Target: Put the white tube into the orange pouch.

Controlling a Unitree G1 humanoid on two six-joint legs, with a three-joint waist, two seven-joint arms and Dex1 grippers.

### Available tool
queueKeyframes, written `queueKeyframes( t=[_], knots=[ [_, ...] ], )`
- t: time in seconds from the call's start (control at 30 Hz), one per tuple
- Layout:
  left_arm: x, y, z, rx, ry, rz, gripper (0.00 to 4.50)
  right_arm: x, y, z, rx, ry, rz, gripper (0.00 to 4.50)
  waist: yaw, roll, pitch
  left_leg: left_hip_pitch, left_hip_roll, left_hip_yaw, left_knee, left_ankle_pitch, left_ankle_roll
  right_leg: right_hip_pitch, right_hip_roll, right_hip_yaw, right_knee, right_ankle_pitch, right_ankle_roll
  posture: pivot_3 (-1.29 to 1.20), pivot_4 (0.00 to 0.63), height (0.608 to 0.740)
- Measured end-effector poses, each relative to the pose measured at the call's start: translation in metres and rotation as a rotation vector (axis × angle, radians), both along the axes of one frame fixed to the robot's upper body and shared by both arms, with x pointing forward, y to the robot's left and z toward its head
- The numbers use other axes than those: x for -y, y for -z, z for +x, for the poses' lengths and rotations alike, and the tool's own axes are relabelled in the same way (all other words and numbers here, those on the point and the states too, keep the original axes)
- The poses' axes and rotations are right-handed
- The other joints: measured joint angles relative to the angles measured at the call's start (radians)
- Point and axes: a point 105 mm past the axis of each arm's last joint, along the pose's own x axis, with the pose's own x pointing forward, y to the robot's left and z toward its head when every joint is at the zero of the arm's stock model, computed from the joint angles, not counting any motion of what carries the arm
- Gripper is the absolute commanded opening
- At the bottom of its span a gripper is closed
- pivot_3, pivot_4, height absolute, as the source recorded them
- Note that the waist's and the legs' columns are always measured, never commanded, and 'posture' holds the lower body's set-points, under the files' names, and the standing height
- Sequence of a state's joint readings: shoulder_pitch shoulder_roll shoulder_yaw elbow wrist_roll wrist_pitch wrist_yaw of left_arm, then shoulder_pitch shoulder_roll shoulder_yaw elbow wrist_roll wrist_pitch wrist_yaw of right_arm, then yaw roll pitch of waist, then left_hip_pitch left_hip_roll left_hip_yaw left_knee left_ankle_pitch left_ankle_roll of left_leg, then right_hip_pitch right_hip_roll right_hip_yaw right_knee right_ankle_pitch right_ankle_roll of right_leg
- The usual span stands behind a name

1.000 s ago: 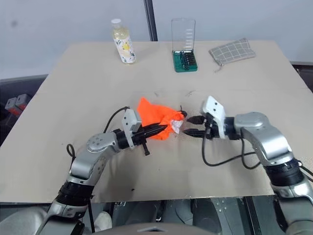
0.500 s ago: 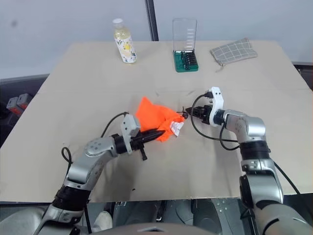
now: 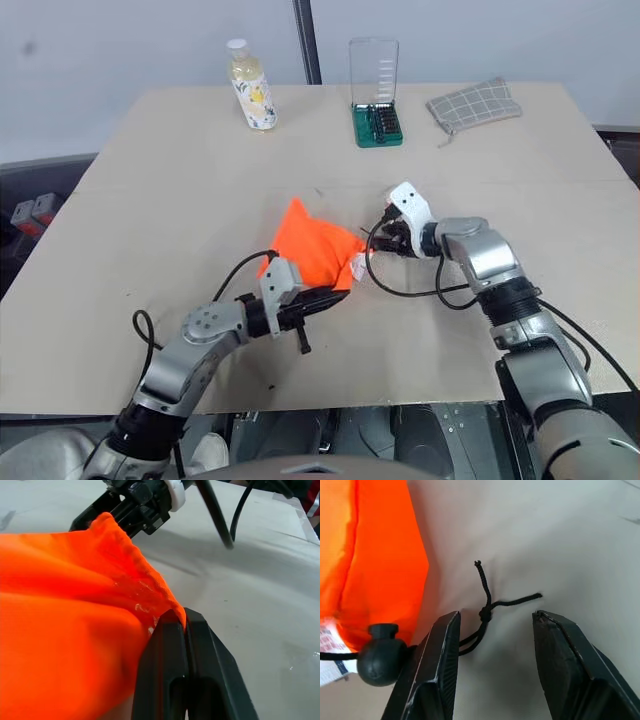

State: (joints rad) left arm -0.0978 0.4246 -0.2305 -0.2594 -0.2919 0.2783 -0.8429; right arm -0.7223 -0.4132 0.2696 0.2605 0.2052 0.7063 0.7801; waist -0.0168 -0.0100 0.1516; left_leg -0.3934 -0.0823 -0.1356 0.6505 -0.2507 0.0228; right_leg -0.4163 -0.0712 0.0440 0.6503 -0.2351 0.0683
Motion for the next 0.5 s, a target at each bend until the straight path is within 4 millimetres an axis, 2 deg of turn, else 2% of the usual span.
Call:
queueKeyframes(
  t=[0.13,0.17,0.23,0.3,0.33,0.5],
  knots=[
    [0.003,0.000,0.001,0.006,0.000,0.004,0.00,-0.002,0.004,-0.001,0.023,-0.006,-0.027,2.30,0.000,0.000,0.000,0.002,0.000,0.000,0.000,-0.001,0.001,0.001,0.000,0.000,0.001,0.000,0.000,0.00,0.150,0.740],
    [0.003,-0.001,0.001,0.012,-0.001,0.008,0.00,-0.002,0.006,-0.001,0.030,-0.006,-0.032,1.77,0.000,0.000,0.000,0.002,0.000,0.000,0.000,-0.001,0.001,0.001,0.000,0.000,0.001,0.000,0.000,0.00,0.150,0.740],
    [0.004,-0.002,0.002,0.018,0.000,0.007,0.00,-0.001,0.009,0.000,0.063,-0.002,-0.060,1.22,0.000,0.000,-0.001,0.004,0.000,0.001,0.000,-0.001,0.002,0.002,0.000,0.001,0.002,0.000,0.000,0.00,0.150,0.740],
    [0.004,-0.003,0.003,0.021,0.000,0.005,0.00,-0.001,0.010,0.000,0.090,-0.006,-0.081,0.26,0.000,0.000,-0.001,0.006,0.000,0.001,-0.001,-0.001,0.002,0.004,0.000,0.001,0.002,0.000,0.000,0.00,0.150,0.740],
    [0.005,-0.003,0.003,0.021,-0.001,0.001,0.00,-0.002,0.011,0.000,0.102,-0.011,-0.086,0.04,0.000,0.000,-0.001,0.008,0.000,0.001,-0.001,-0.002,0.003,0.005,0.000,0.001,0.002,0.000,0.000,0.00,0.150,0.740],
    [0.006,-0.004,0.003,0.022,-0.006,-0.004,0.00,-0.002,0.015,0.005,0.132,0.017,-0.087,0.04,0.000,-0.001,-0.001,0.014,0.000,0.001,-0.001,-0.002,0.003,0.010,0.001,0.002,0.003,0.000,0.000,0.00,0.150,0.740]
  ],
)
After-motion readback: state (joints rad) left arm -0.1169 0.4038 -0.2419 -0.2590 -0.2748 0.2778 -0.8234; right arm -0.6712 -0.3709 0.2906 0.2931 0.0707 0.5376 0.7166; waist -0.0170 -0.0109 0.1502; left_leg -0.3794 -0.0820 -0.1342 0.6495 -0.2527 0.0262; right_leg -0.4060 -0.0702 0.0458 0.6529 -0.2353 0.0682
